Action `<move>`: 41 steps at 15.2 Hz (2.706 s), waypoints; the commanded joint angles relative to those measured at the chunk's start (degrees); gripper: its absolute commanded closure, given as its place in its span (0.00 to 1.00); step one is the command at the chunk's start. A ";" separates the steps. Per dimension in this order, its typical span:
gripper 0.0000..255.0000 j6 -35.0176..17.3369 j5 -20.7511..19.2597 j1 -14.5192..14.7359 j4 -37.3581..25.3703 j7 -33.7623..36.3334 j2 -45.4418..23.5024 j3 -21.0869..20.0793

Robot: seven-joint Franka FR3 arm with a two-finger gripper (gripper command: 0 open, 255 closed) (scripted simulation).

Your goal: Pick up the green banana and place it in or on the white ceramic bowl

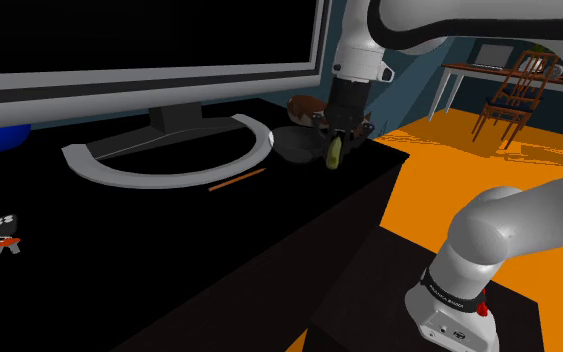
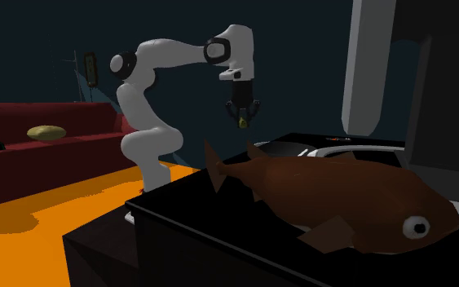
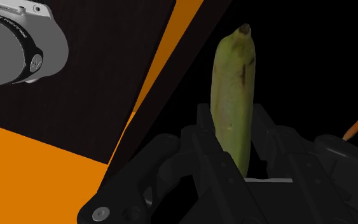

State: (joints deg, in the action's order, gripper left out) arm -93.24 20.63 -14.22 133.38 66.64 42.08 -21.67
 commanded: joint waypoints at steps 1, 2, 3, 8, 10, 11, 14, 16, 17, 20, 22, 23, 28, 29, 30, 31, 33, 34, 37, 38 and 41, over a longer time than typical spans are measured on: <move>1.00 1.69 -0.31 -0.11 -1.96 0.34 -0.26 0.31; 1.00 2.38 -0.45 -0.17 -2.82 0.46 -0.43 0.45; 1.00 3.07 -0.59 -0.23 -3.69 0.58 -0.61 0.59; 1.00 2.48 -2.84 -2.22 -8.22 -1.33 -6.23 1.70; 1.00 1.46 -4.14 -3.39 -10.52 -2.56 -9.87 2.20; 1.00 1.01 -4.78 -3.94 -11.78 -3.12 -11.73 2.42; 1.00 -0.09 -6.69 -5.49 -15.96 -4.58 -17.41 3.01; 1.00 -0.57 -7.96 -6.42 -19.10 -5.39 -21.30 3.34; 1.00 -0.74 -8.60 -6.84 -20.79 -5.75 -23.28 3.49; 1.00 -0.90 -10.53 -7.95 -26.32 -6.65 -29.34 3.90; 1.00 -0.71 -11.82 -8.55 -30.41 -7.12 -33.48 4.13; 1.00 -1.48 -11.77 -8.52 -29.51 -7.22 -33.36 4.14; 1.00 -5.33 -11.57 -8.43 -25.26 -7.69 -32.97 4.05; 1.00 -6.10 -11.53 -8.41 -24.45 -7.78 -32.94 4.03; 1.00 -6.87 -11.50 -8.40 -23.66 -7.86 -32.91 4.00; 1.00 -7.63 -11.47 -8.38 -22.88 -7.95 -32.90 3.97; 1.00 -9.16 -11.41 -8.34 -21.36 -8.10 -32.92 3.91; 1.00 -9.92 -11.39 -8.32 -20.62 -8.17 -32.95 3.88; 1.00 -10.45 -11.37 -8.31 -20.11 -8.23 -32.97 3.86; 1.00 -10.45 -11.37 -8.31 -20.11 -8.22 -32.97 3.86; 1.00 -10.45 -11.37 -8.31 -20.12 -8.22 -32.97 3.86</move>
State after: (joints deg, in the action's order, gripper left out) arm -103.67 9.26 -22.53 113.26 58.41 9.10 -17.81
